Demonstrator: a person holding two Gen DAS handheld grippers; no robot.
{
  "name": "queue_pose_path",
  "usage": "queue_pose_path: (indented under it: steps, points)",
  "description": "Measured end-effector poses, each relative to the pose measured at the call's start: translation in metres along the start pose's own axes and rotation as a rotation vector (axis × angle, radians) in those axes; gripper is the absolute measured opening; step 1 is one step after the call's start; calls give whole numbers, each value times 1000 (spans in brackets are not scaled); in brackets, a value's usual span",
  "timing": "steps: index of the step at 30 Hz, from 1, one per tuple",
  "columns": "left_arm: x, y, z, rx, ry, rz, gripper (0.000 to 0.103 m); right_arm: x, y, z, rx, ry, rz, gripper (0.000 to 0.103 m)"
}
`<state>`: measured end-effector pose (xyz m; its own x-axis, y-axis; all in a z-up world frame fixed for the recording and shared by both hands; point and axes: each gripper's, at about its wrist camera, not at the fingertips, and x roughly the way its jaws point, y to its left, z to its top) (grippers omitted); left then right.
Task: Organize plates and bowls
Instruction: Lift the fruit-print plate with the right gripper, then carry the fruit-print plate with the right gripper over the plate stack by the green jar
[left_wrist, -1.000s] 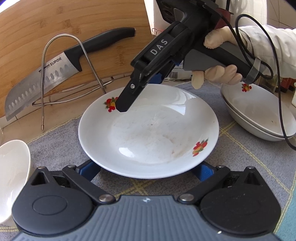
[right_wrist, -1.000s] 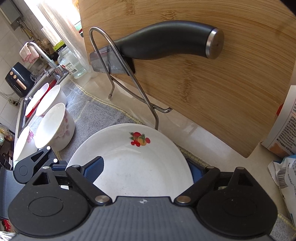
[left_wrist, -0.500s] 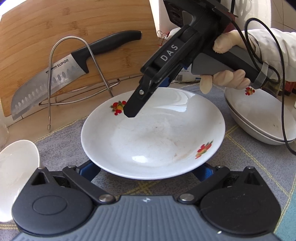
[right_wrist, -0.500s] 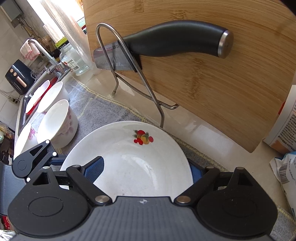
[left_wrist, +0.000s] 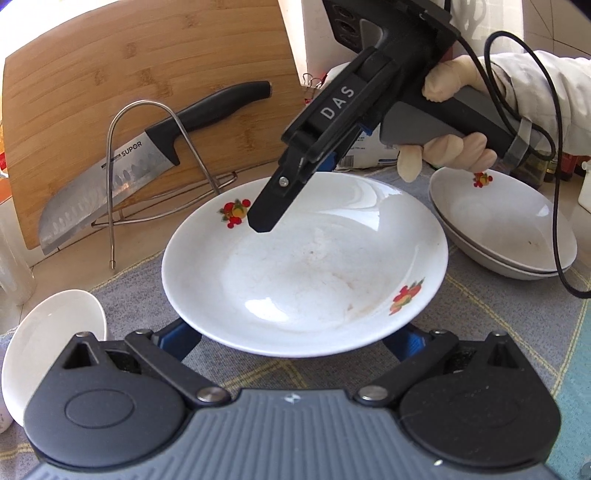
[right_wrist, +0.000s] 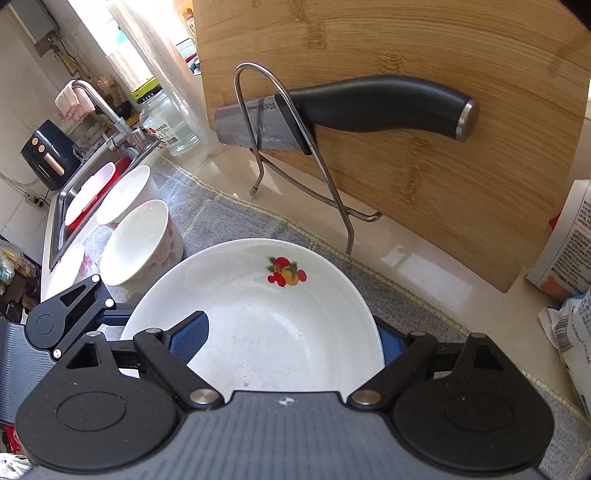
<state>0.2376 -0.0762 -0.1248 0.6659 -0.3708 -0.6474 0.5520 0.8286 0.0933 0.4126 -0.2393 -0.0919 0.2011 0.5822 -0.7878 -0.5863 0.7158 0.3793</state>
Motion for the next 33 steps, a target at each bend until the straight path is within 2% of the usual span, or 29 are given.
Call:
queue_pose_path:
  steps: [15, 33]
  points:
    - [-25, -20, 6, -19, -12, -49, 102, -34, 15, -19, 8, -46, -28, 94]
    - [-38, -55, 17, 55, -35, -127, 102, -83, 19, -63, 70, -106, -103, 94]
